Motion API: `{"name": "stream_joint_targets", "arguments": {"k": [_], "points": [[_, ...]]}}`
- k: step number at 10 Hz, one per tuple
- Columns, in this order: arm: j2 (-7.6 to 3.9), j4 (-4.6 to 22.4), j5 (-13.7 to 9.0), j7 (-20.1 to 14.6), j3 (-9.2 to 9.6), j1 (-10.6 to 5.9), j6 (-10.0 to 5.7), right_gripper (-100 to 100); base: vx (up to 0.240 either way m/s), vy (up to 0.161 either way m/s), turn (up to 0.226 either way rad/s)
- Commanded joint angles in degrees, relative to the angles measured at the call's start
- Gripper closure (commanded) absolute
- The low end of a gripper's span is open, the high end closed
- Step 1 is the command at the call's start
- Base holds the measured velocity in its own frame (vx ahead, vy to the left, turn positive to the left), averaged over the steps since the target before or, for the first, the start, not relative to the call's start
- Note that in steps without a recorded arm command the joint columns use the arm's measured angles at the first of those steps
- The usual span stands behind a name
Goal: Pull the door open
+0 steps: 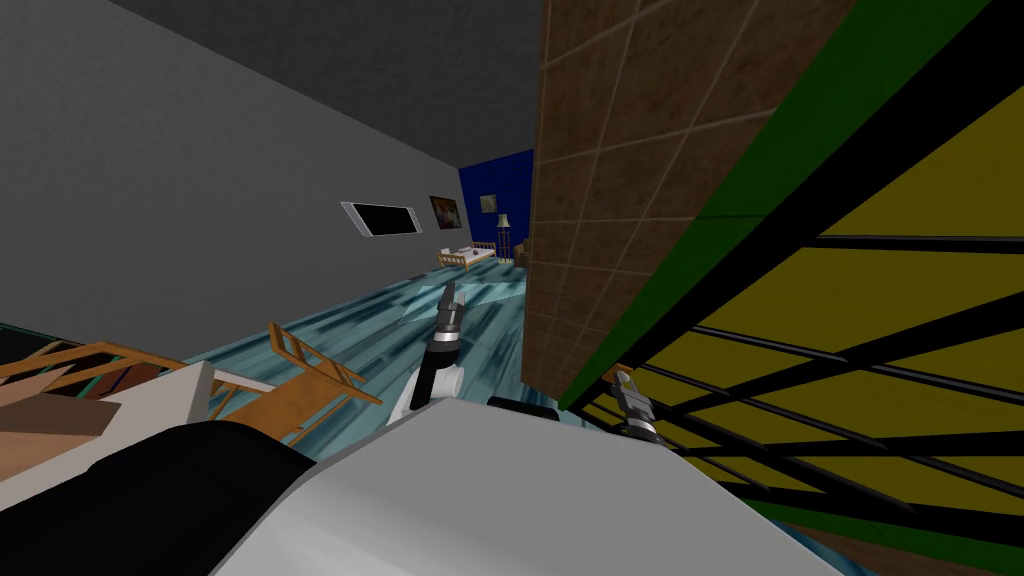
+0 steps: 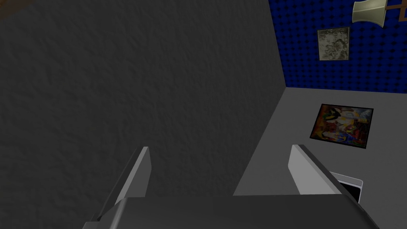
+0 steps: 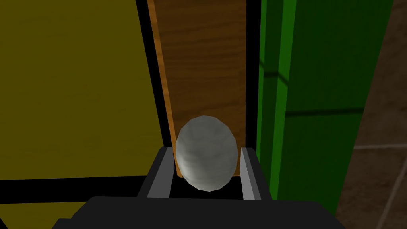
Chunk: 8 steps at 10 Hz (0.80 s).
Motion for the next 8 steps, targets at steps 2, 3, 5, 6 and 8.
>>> {"name": "stream_joint_targets", "arguments": {"k": [2, 3, 5, 6, 8], "points": [[-0.12, 0.13, -0.92, -4.03, 0.66, -0.18, 0.09, 100, -0.019, -0.008, 0.025], [-0.20, 0.20, -1.35, -5.63, 0.93, -0.26, 0.08, 100, -0.025, -0.011, 0.027], [-0.38, 0.36, -2.21, -8.85, 1.48, -0.42, 0.07, 100, -0.027, -0.010, 0.028], [-0.38, 0.36, -2.21, -9.19, 1.48, -0.42, 0.07, 100, -0.018, -0.007, 0.012], [-0.63, 0.58, -3.43, -12.82, 2.25, -0.65, 0.06, 100, -0.025, -0.011, 0.026]]}}
